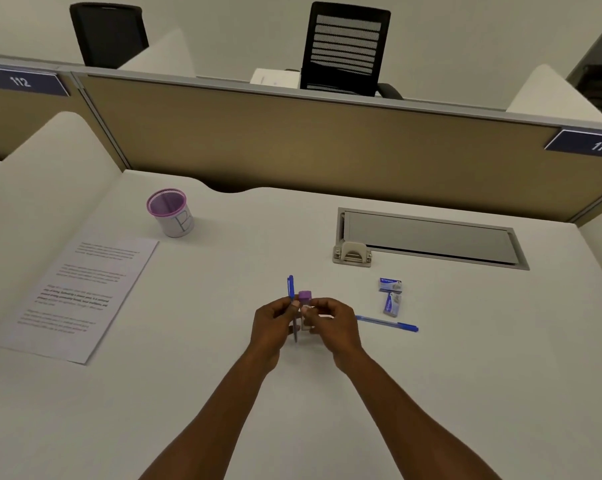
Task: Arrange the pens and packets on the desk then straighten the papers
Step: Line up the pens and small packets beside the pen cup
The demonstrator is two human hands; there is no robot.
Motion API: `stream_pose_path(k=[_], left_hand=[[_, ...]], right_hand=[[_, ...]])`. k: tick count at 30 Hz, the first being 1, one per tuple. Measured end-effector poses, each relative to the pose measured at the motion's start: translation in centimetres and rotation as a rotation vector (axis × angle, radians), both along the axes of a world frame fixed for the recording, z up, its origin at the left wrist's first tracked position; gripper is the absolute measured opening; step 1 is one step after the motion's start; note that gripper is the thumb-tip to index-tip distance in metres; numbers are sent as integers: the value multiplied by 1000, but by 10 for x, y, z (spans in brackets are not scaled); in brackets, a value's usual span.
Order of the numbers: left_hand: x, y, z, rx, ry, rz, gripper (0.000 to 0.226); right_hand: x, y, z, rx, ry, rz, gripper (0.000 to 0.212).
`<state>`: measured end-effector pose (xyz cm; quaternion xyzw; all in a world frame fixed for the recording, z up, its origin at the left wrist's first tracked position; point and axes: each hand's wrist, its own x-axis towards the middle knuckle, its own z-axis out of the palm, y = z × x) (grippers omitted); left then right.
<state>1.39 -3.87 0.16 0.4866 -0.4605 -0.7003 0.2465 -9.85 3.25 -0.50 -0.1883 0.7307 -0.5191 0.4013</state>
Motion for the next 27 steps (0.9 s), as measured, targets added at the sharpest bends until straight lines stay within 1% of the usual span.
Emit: stream_pose_path(k=[3,6,8,9,11,13,14,16,18,21,24,26,27], left_hand=[[6,3,-4,13,-9,9,20],[11,6,-7,33,-4,38,29],[13,5,-10,75,2,64,33],[14,5,-10,109,5,73,34],[17,5,-12,191,26,85,34],[21,5,-14,260,95,89,29],[23,5,-15,285,131,91,27],[25,6,-16,335,176,97,24],[24,6,-17,395,207,105,23],[21,6,-13,463,261,104,21],[20,7,-9,493,305,93,23],[21,8,-7,512,326,77,26],[22,7,-5,523,333,73,27]], right_hand=[[12,4,1,-14,4,-12,25],[18,6,4,-3,80,104,20],[13,8,5,23,150,173,22],[7,10,5,49,218,167,24],[-15,16,5,125,459,104,22],[-45,27,3,269,723,72,22],[-59,33,0,361,810,99,26],[-81,44,-8,524,894,186,34],[-90,51,-15,591,939,232,30],[-90,56,-21,588,1028,257,16],[-82,58,-15,574,1057,265,16],[-68,56,-4,486,1053,231,13],[-56,53,2,394,1020,190,10]])
